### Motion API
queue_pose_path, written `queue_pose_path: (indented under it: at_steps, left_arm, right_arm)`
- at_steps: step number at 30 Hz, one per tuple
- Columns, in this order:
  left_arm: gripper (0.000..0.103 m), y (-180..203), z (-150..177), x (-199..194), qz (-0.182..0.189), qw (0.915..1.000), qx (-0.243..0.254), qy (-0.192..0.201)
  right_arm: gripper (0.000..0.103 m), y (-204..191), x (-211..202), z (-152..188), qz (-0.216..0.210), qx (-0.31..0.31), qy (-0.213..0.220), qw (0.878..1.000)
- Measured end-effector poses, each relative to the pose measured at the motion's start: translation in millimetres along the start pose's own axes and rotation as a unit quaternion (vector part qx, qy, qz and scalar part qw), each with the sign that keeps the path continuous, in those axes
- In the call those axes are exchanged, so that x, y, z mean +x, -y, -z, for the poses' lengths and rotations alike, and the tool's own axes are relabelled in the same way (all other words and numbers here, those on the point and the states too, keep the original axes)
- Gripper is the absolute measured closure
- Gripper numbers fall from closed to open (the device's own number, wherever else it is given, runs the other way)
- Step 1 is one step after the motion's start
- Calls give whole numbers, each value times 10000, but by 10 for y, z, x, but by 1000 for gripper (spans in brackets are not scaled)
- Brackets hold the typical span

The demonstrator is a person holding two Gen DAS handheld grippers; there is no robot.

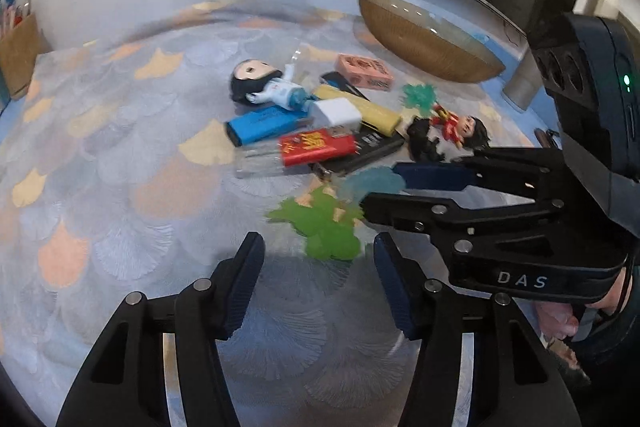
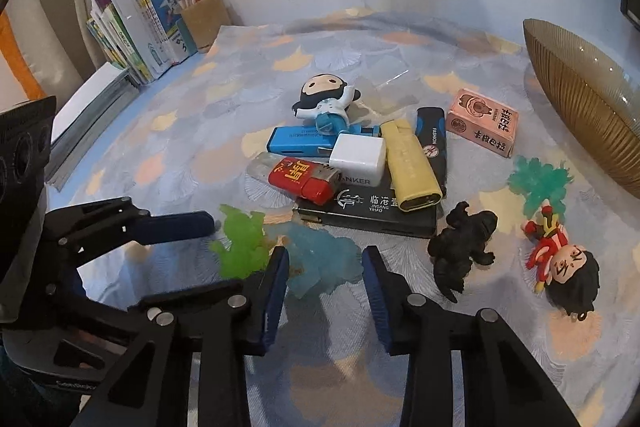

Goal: Organize rigid objects
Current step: 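Grasp the green gummy figure with the left gripper while the right grasps the blue gummy figure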

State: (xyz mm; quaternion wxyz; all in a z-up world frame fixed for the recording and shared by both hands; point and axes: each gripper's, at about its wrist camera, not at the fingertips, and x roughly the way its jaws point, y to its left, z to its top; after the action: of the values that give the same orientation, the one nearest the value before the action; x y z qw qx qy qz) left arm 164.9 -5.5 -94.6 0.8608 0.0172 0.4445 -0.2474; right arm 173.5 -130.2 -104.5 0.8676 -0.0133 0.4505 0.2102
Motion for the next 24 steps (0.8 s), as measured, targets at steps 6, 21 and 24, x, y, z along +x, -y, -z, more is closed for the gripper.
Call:
queue_pose_path:
  at_steps: [6, 21, 24]
  left_arm:
    - [54, 100, -72, 77, -132, 9999, 83, -28]
    - [73, 133, -52, -3, -276, 9991, -173, 264]
    - [73, 108, -21, 28, -271, 9993, -188, 175]
  right_arm:
    - [66, 73, -127, 112, 222, 104, 70, 9997]
    - [66, 273, -534, 442, 433, 100, 61, 9990]
    - [65, 282, -503, 485, 446, 155, -6, 9989]
